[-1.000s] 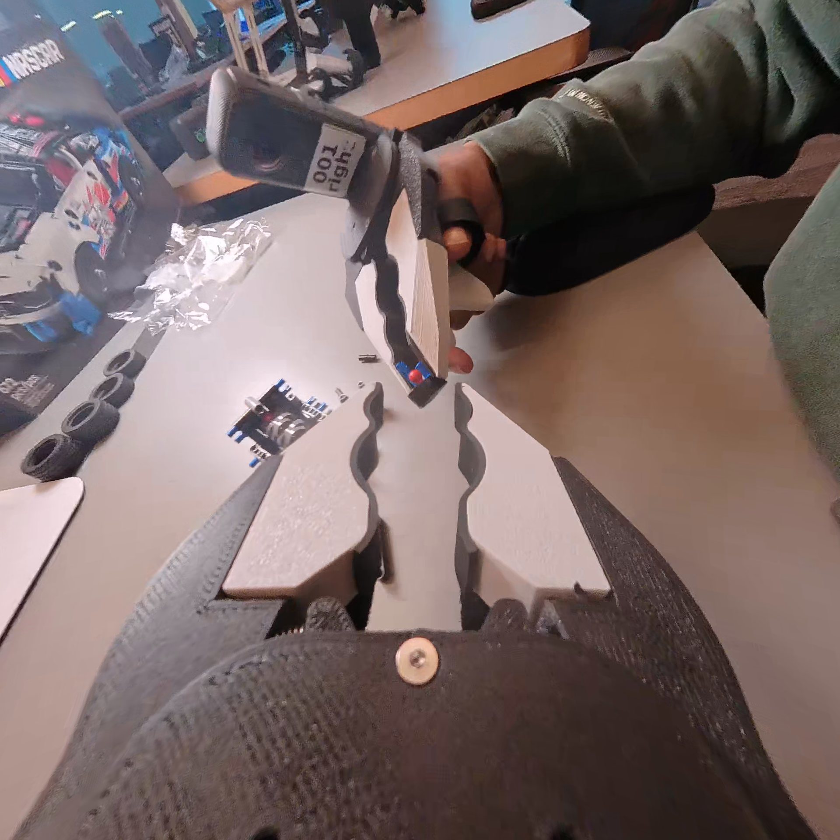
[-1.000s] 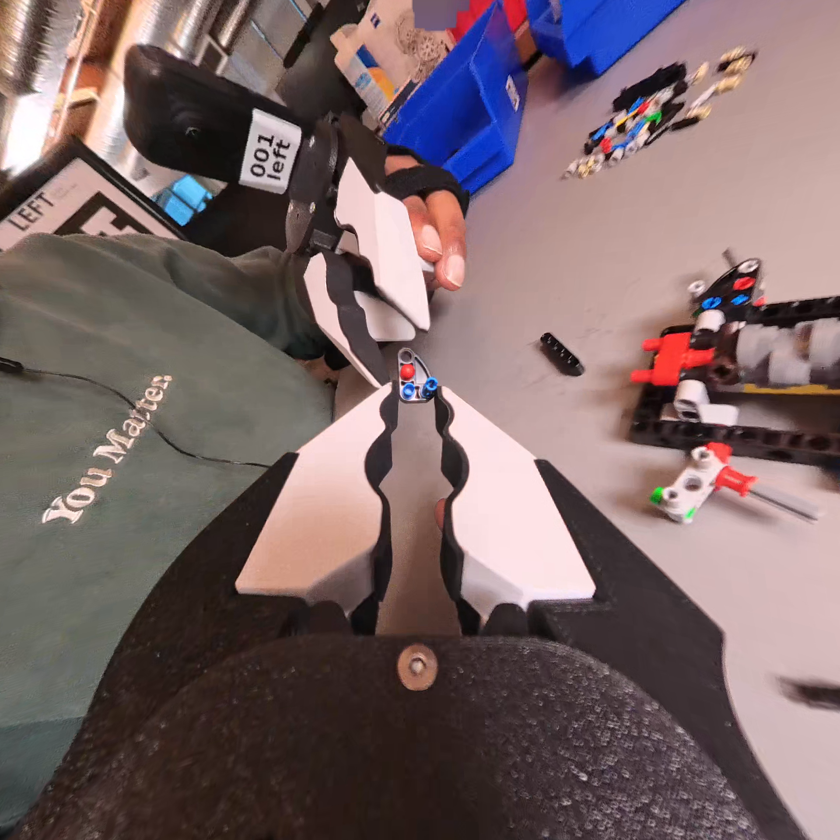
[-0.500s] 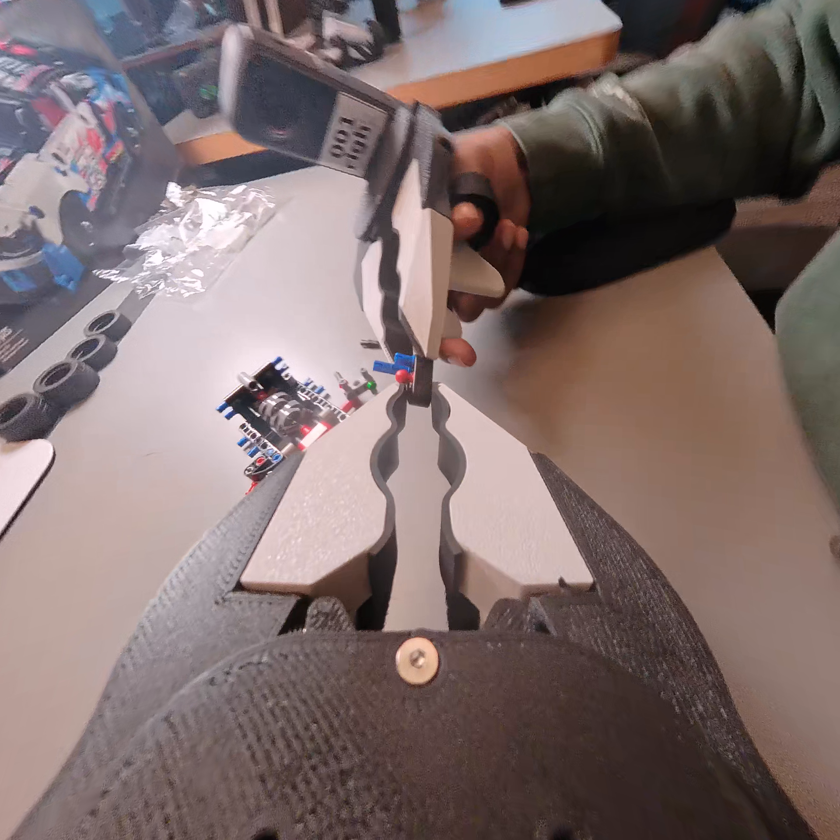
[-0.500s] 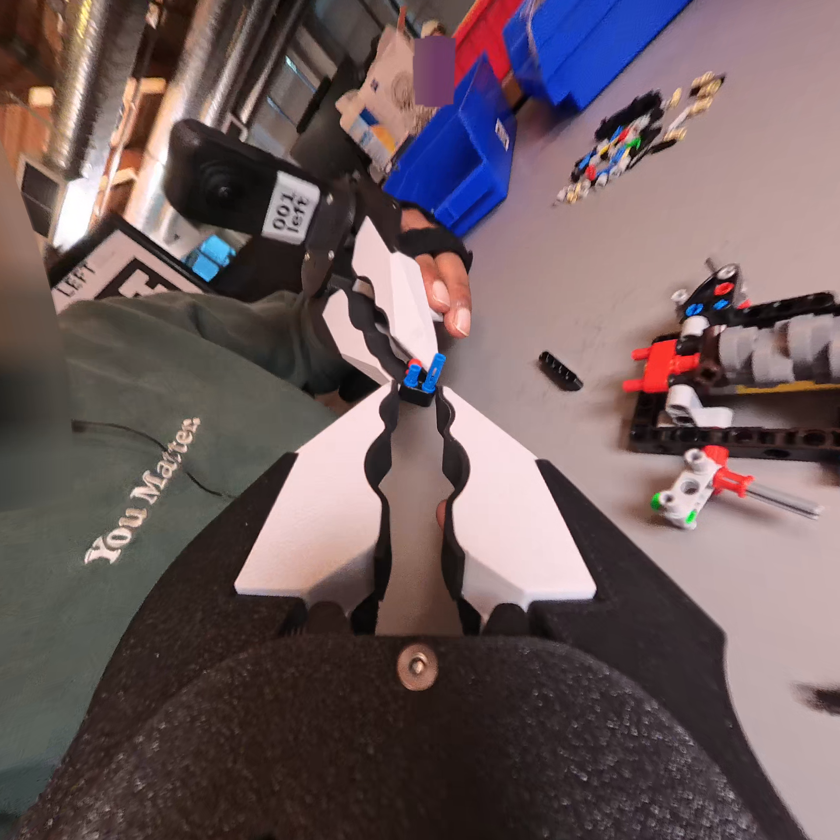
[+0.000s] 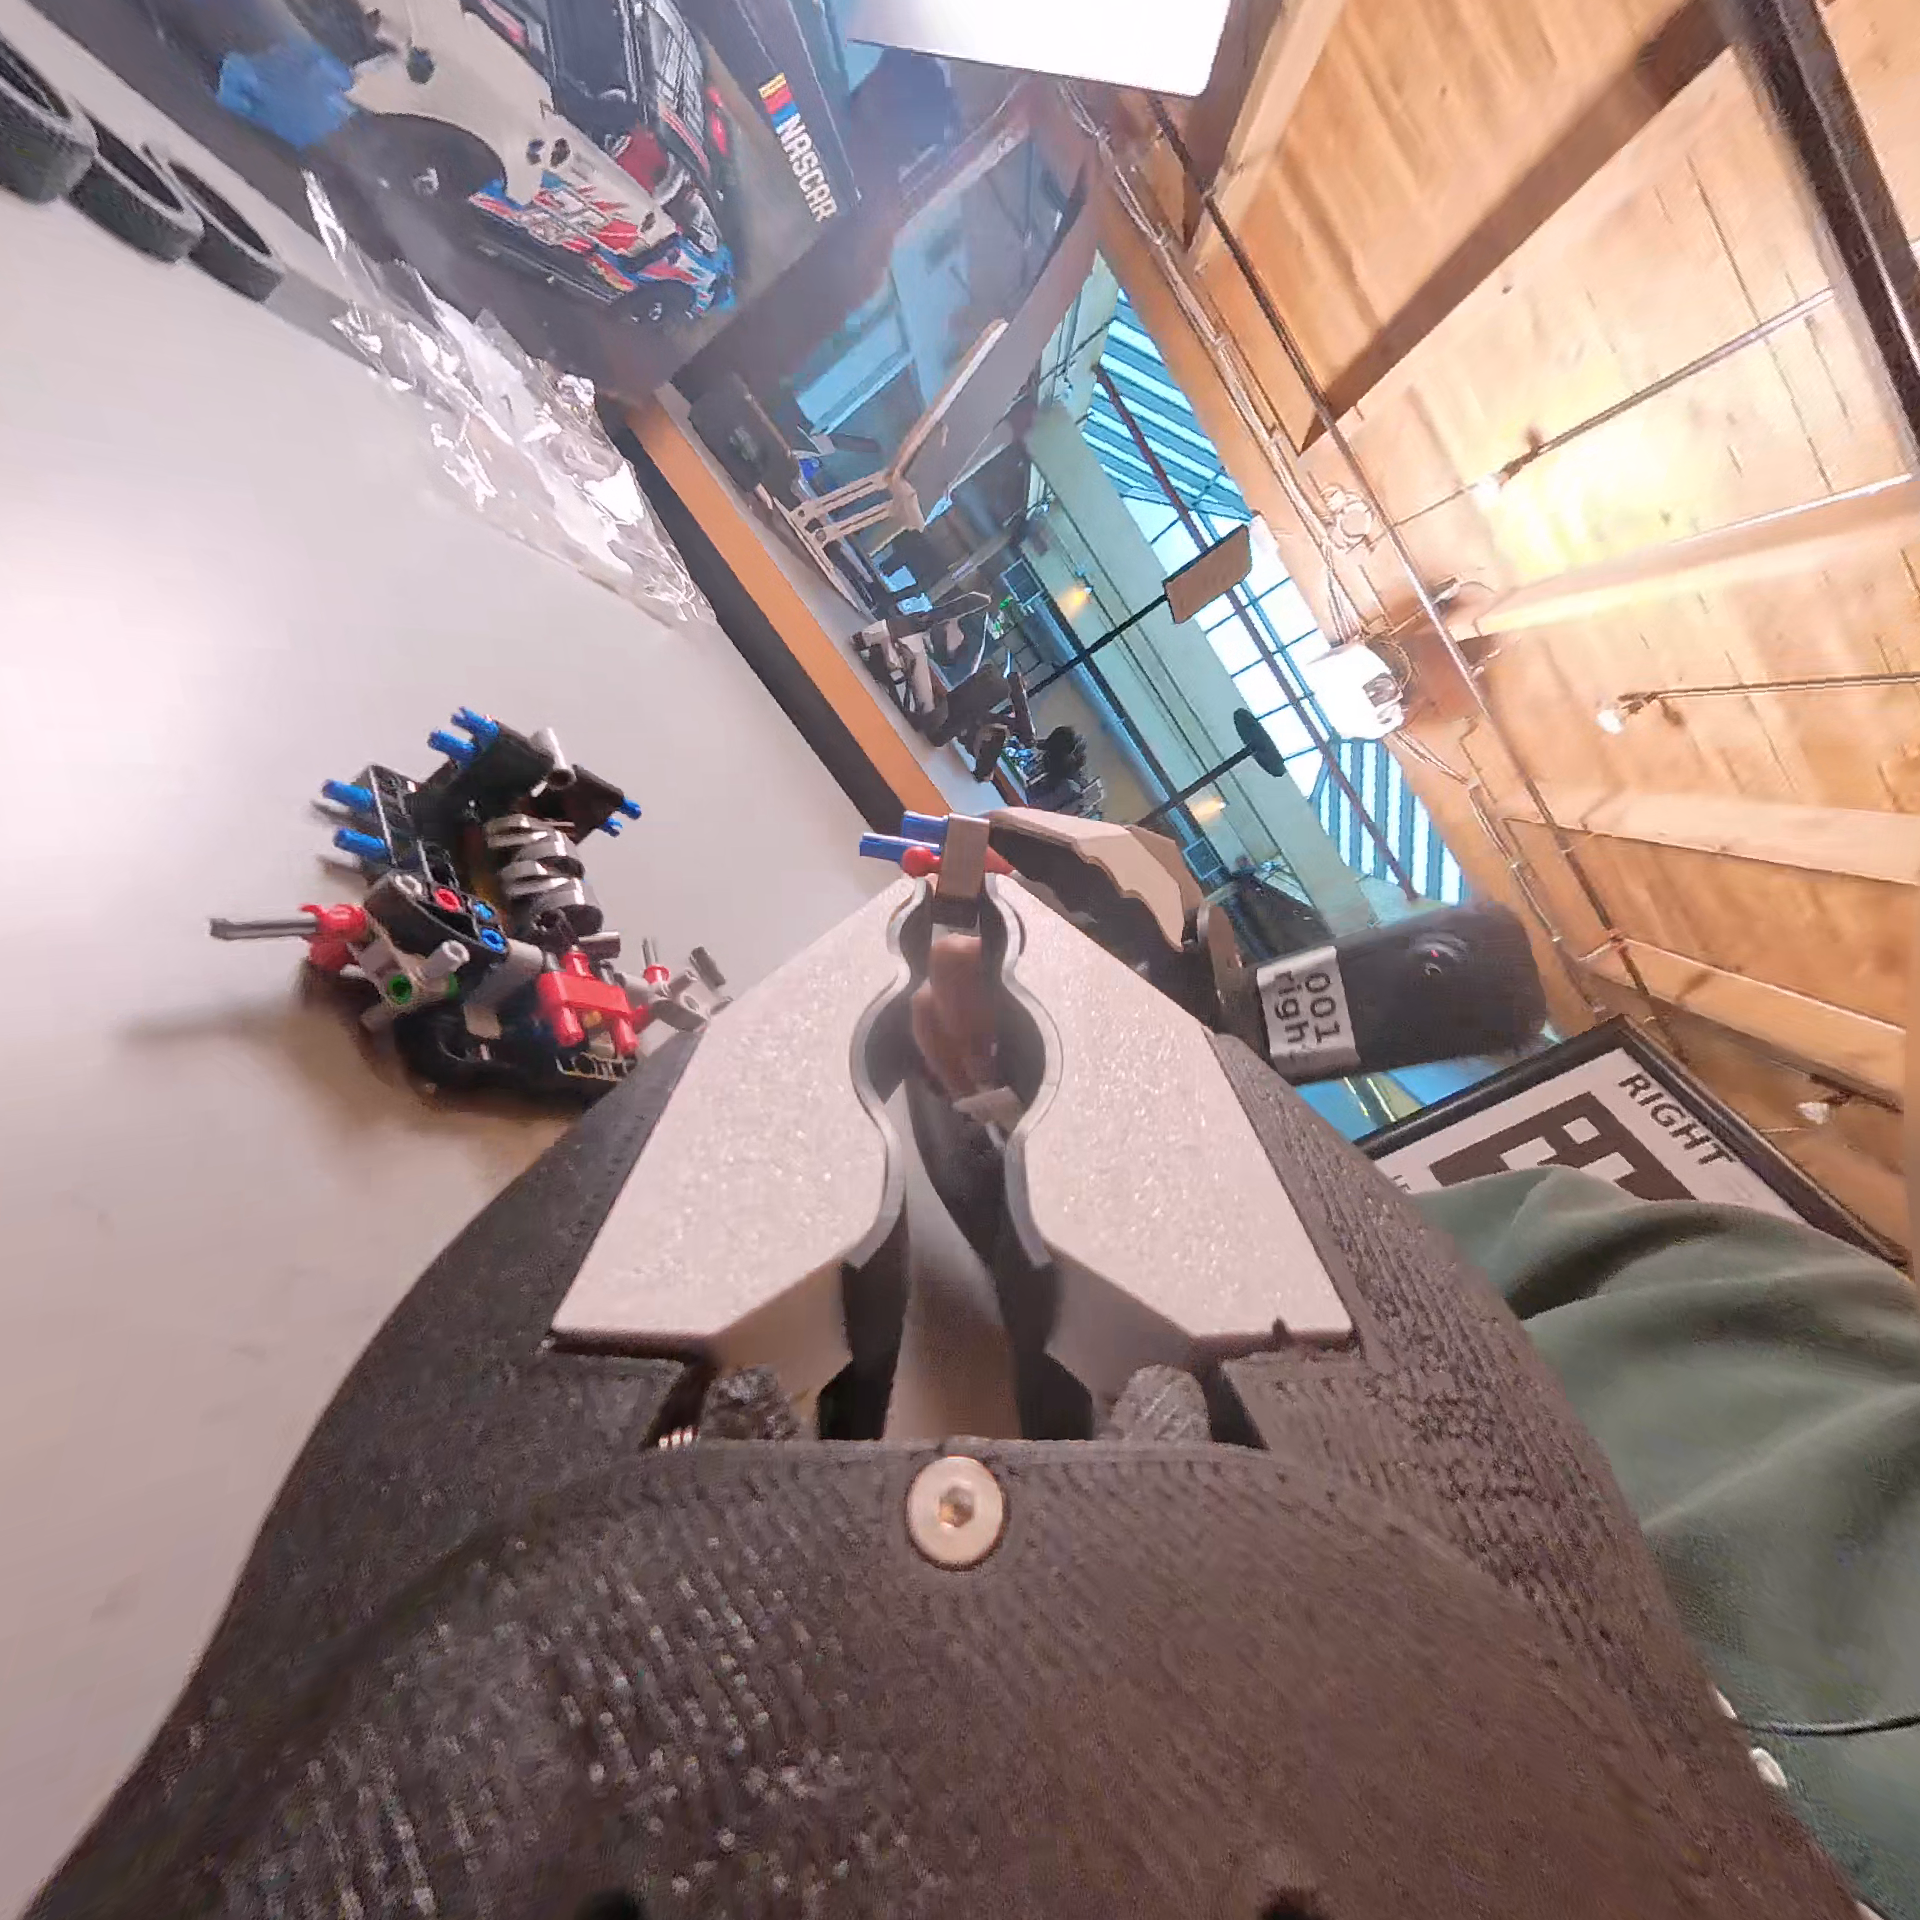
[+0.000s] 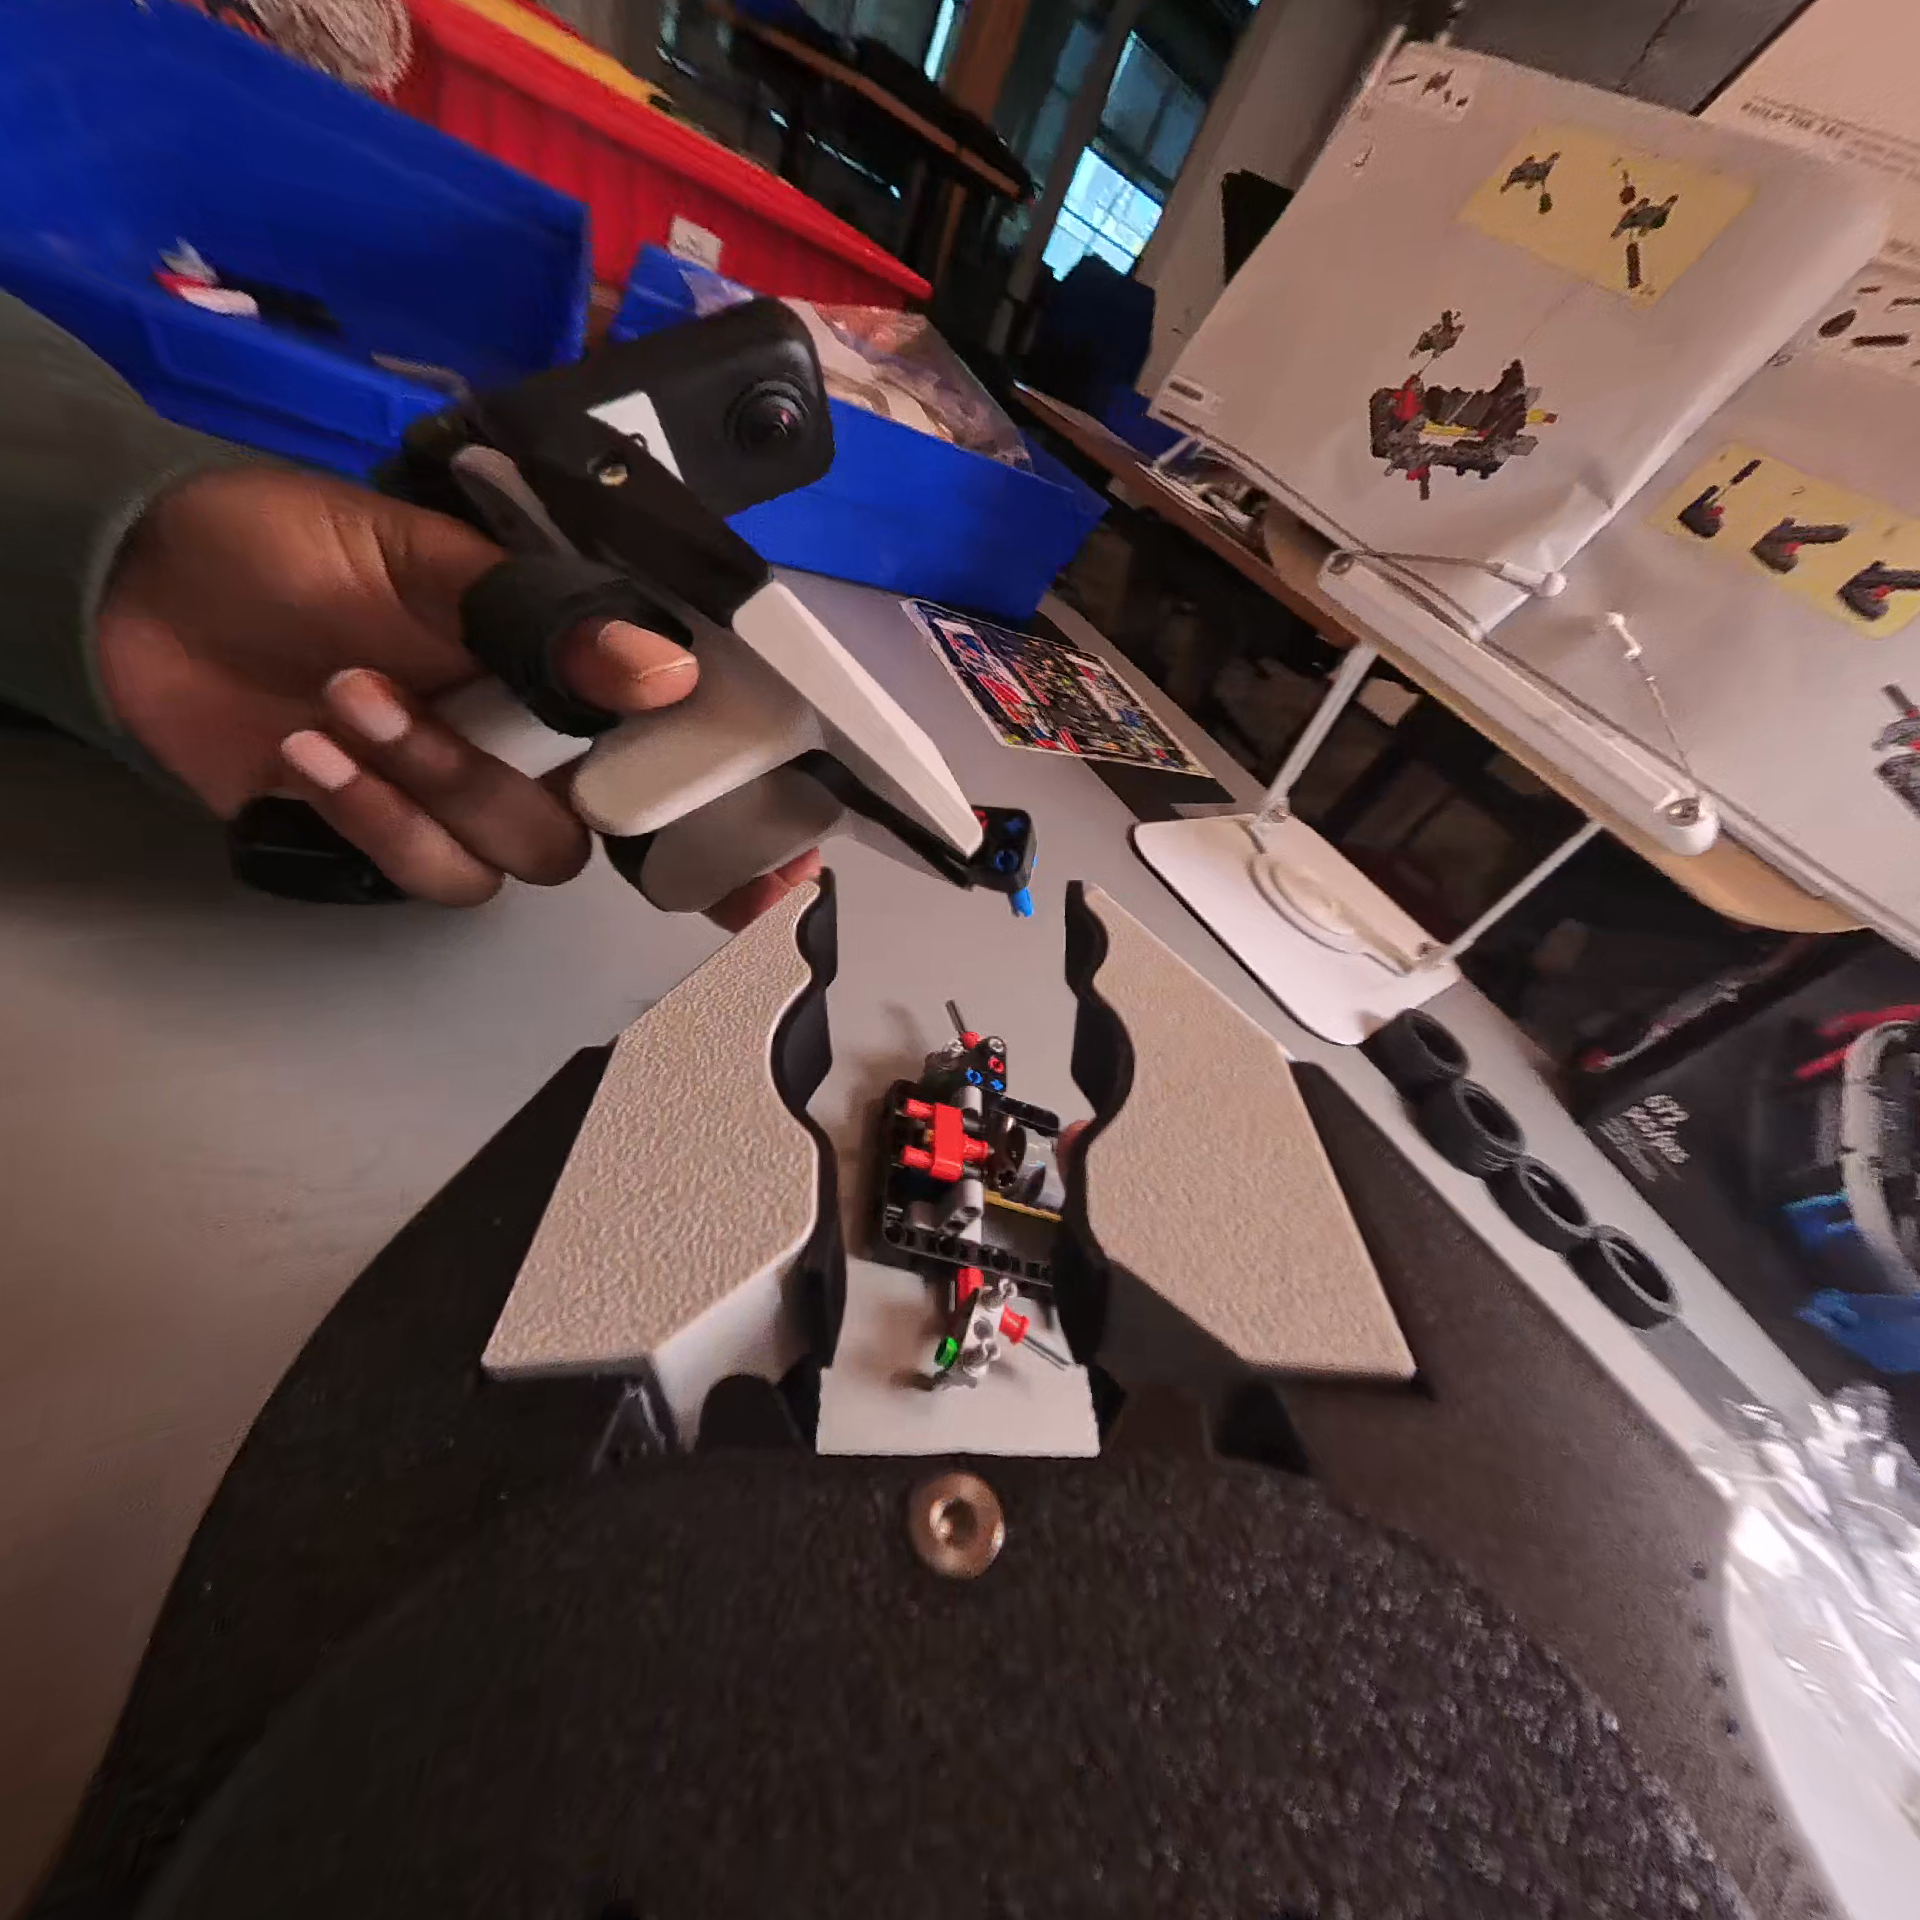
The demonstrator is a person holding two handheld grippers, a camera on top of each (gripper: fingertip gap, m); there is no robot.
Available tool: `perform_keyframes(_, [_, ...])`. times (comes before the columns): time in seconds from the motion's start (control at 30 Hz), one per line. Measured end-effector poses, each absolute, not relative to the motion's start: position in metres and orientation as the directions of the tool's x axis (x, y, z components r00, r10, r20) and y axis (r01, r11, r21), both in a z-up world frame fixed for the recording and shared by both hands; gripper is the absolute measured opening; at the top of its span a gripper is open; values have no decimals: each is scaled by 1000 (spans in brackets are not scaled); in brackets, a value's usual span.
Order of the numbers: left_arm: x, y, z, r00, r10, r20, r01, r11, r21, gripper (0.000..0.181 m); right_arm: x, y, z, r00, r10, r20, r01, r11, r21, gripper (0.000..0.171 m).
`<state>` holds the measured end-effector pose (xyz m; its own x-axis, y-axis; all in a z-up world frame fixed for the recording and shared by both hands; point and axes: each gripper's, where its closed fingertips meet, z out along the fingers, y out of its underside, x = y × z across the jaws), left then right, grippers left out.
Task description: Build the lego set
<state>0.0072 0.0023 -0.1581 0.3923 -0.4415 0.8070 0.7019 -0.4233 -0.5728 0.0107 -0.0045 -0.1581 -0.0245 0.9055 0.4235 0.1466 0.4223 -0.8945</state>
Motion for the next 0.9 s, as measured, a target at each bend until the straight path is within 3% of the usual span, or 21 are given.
perform_keyframes(0.1, [18,1,-159,365,-444,818,698,-451,-556,6,4,-1,-163,19,842,540,199,526,-827,41])
perform_keyframes(0.17, [24,0,-160,363,-447,818,688,-463,-558,6,4,2,-167,18,830,557,211,542,-814,25])
perform_keyframes(0.27, [28,-1,-164,373,-446,814,667,-481,-569,6,7,0,-171,-48,829,557,198,555,-808,21])
perform_keyframes(0.4, [41,-10,-164,320,-509,799,552,-585,-594,31,22,-1,-182,-230,836,498,182,540,-822,12])
perform_keyframes(0.43, [44,-13,-166,330,-524,785,509,-602,-615,30,26,-4,-184,-275,832,482,173,535,-827,10])
perform_keyframes(0.63, [48,-24,-179,365,-542,757,360,-667,-652,23,43,-14,-200,-404,795,452,205,560,-803,10])
perform_keyframes(0.9, [46,-23,-201,516,-556,651,218,-650,-728,27,46,-24,-209,-446,799,403,226,536,-813,10])
